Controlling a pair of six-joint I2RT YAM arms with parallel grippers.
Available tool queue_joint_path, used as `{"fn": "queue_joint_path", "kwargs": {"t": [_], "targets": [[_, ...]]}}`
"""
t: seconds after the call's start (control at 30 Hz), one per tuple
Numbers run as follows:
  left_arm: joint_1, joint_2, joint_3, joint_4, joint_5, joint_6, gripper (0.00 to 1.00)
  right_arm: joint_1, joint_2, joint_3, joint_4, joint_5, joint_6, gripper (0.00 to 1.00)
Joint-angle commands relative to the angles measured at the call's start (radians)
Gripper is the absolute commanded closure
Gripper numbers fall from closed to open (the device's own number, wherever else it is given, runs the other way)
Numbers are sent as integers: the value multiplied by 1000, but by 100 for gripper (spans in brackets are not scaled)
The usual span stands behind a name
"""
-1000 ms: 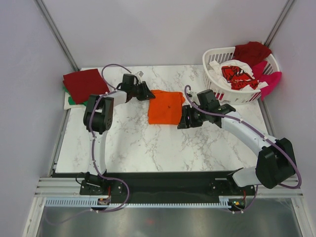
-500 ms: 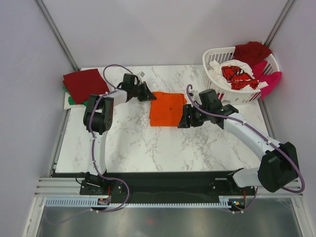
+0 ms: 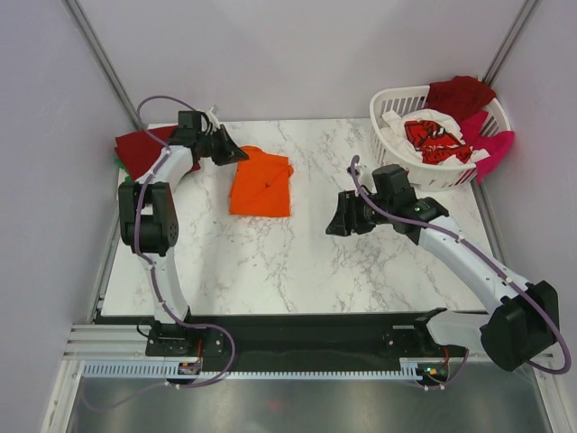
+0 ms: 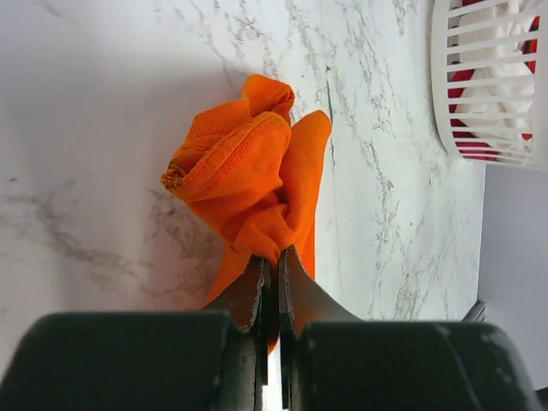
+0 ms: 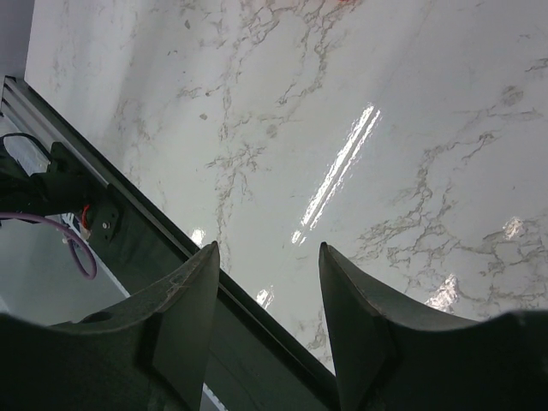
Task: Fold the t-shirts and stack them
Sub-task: Neatly place the folded tshirt to the corner
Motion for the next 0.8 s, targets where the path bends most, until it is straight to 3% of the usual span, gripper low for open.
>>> {"fn": "queue_joint_path", "kwargs": {"t": [0.0,0.27,0.57,0.77], "targets": [[53,-49,90,-143,12,91,98,0,-40,-11,8,-26,1,42],[136,-40,244,-281,-6,127,98,-2,-54,-32,13,-26,-8,41],[205,5,598,-447,-54,112,98,0,-51,-37,14,-24,-16,41],[277,45,747,-511,-47,83,98,-2,-40,-40,16,-24,-19,40]]}}
